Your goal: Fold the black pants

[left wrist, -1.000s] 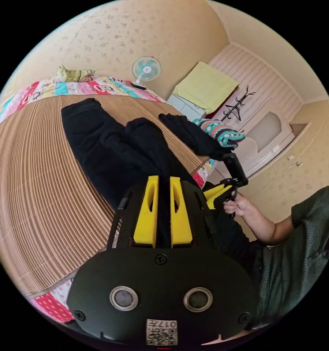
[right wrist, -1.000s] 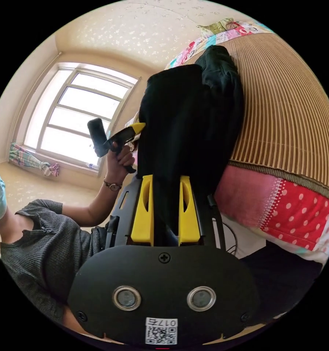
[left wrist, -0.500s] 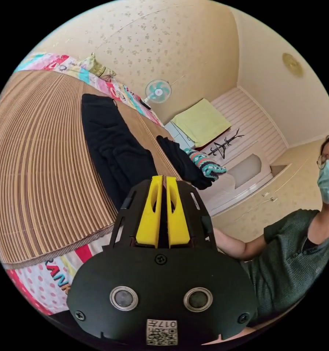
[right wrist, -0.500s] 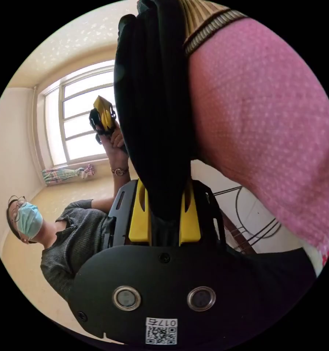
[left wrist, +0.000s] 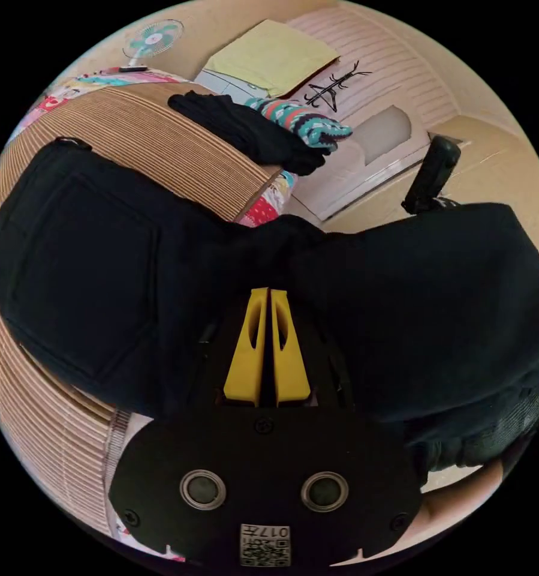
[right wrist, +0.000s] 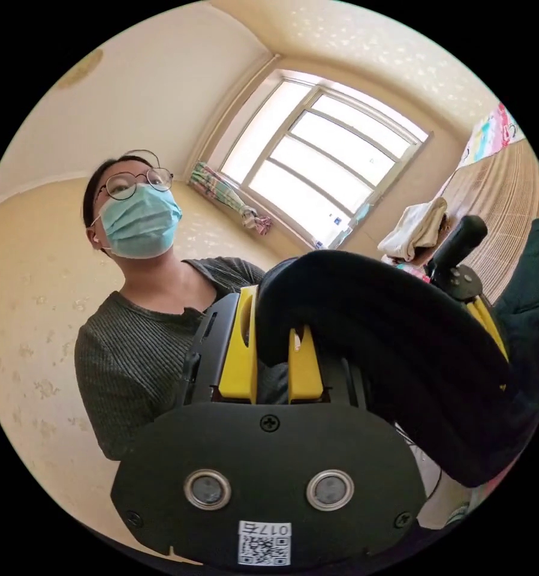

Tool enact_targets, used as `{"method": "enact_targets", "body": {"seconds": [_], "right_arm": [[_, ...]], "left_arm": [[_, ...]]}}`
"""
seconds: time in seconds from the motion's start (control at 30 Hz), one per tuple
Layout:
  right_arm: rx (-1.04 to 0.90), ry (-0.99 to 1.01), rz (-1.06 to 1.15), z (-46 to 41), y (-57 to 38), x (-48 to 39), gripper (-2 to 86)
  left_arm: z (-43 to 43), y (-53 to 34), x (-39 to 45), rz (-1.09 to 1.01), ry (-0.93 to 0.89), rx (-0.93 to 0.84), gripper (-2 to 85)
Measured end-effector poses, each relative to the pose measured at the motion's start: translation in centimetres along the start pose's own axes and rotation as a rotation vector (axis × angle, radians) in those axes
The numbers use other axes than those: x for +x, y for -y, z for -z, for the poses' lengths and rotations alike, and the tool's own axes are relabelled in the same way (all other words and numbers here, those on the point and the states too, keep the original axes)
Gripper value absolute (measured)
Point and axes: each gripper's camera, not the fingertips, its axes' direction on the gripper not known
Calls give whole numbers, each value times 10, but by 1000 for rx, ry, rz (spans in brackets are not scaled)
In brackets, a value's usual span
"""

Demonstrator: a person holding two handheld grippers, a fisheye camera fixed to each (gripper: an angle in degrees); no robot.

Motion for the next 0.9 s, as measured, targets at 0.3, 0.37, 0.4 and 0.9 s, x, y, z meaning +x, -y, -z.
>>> {"method": "enact_targets", "body": {"seconds": [0.3,0.37,0.4,0.9], "right_arm": [[181,-39,-525,75,57,184,73],[158,-84,-573,79,71,214,85],[154,-121,-595,81,76,229,93],[-108,-921,-326,76,29,145,234]], "left_arm": [[42,-103,-48,590,-55,379,-8],[62,-127,-38,583,1,497,-5],[67,-133,-35,574,1,534,-4],[94,-147,-46,661,-27,707,244]]}}
